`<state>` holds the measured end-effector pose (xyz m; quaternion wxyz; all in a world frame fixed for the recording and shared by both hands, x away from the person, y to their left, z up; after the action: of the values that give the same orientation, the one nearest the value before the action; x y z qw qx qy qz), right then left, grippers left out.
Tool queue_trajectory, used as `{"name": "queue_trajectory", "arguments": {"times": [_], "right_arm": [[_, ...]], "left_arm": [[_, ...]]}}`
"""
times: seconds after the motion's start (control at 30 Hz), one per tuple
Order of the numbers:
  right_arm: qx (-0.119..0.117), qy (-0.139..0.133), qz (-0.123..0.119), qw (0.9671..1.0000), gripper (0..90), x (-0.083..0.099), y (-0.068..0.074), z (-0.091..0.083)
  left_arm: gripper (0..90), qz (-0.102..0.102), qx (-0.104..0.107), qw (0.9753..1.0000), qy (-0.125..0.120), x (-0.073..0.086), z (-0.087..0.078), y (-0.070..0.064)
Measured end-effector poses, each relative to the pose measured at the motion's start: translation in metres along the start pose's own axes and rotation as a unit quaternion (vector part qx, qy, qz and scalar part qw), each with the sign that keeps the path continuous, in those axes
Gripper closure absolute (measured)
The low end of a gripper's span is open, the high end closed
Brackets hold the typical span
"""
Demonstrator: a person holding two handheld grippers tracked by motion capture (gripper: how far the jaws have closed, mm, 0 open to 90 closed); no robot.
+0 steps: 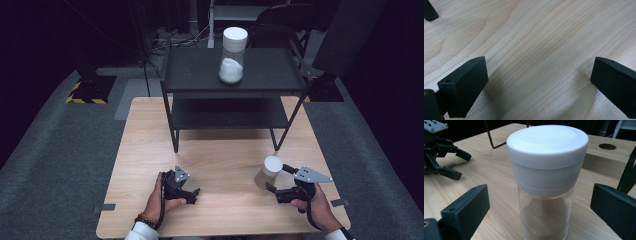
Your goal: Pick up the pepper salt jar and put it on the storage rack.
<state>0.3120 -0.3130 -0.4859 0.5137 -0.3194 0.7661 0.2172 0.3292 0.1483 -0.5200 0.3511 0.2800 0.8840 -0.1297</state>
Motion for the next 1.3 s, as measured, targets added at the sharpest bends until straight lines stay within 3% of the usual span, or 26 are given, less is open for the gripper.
{"name": "queue_trajectory", "arguments": {"times": [0.4, 0.63, 0.87, 1.17, 1.3], "right_arm": [[-0.001, -0.016, 0.005, 0.9999, 10.4, 0.003, -0.002, 0.014], [-0.003, -0.037, 0.012, 0.9992, 19.1, 0.004, -0.001, 0.022], [0.011, -0.053, 0.012, 0.9985, 30.5, 0.006, -0.001, 0.021], [0.026, -0.060, -0.008, 0.9978, 33.7, 0.006, 0.001, 0.021], [0.031, -0.061, 0.003, 0.9976, 33.9, 0.005, 0.000, 0.020]], "left_arm": [[0.7, 0.000, 0.000, 1.0000, 0.000, 0.000, 0.000, 0.000], [0.8, 0.000, 0.000, 1.0000, 0.000, 0.000, 0.000, 0.000], [0.8, 0.000, 0.000, 1.0000, 0.000, 0.000, 0.000, 0.000], [0.8, 0.000, 0.000, 1.0000, 0.000, 0.000, 0.000, 0.000], [0.8, 0.000, 0.000, 1.0000, 0.000, 0.000, 0.000, 0.000]]}}
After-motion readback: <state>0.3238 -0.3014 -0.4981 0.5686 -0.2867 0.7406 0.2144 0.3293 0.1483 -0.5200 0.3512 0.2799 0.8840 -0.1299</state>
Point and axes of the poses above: each handheld gripper's, and its own axes: z roughly forward along the jaws, x roughly out of its underside, y roughly to its left, the point moved 10 cm from there along z, roughly forward along the jaws, and after that the axes turned 3 degrees about -z, right-handed, at the moved point
